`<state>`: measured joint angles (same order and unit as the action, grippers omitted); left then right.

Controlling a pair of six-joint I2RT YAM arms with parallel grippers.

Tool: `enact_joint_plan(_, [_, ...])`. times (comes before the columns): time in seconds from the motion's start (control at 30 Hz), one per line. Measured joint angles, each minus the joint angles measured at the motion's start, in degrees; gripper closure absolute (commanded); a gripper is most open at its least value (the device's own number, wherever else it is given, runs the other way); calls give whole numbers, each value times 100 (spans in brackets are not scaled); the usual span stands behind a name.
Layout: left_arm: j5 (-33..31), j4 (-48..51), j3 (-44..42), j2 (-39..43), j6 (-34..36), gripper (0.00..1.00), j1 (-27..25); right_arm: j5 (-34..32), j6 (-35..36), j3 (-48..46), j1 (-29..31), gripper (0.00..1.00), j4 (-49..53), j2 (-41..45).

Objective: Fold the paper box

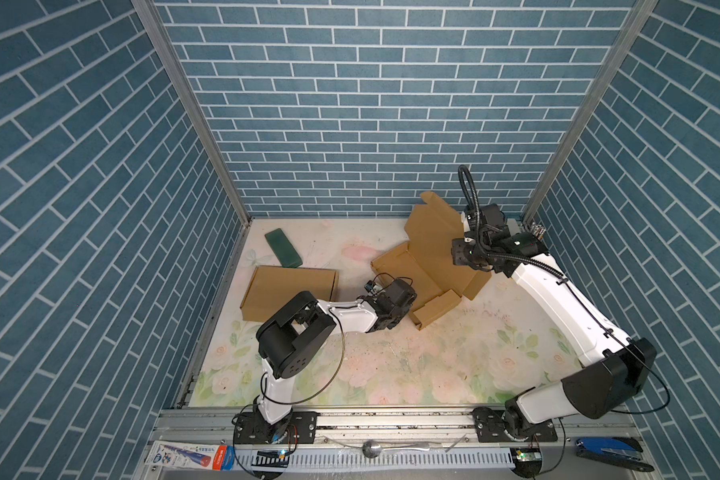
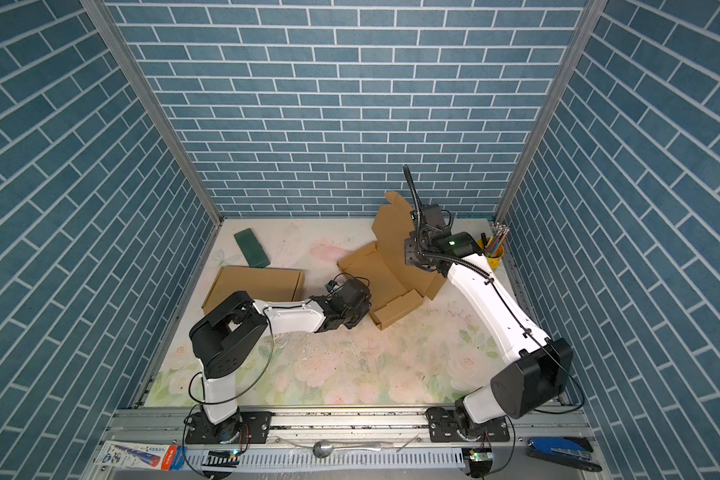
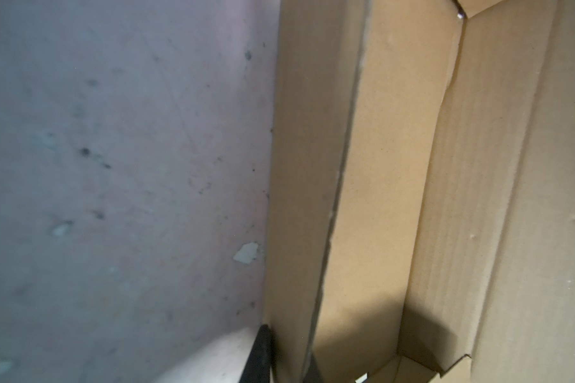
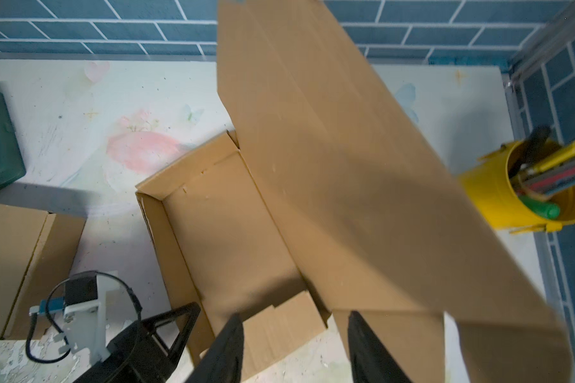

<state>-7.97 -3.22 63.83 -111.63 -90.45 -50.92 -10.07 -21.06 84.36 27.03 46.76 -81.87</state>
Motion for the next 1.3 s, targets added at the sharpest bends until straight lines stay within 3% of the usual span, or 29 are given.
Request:
enact_joint_plan(0.13, [-254,-52,245,-245,-380,86,-162,-31,-496,-846,-7,62,-162,643])
enact_joint_plan(0.27, [-411,-81,282,-332,-651,86,-243,-11,-1040,-1502,-9,53,-101,1154])
enact_joint_plan(0.53, [-511,39,411,-411,-813,86,-284,391,-2175,-2568,-20,42,-341,1375])
enact_joint_plan(0.87, [-483,304,549,-422,-822,86,-310,780,-3515,-3982,-31,38,-1759,1587])
enact_joint_plan(1.3, [-470,389,612,-442,-822,86,-354,772,-4004,-4232,-31,39,-3154,872])
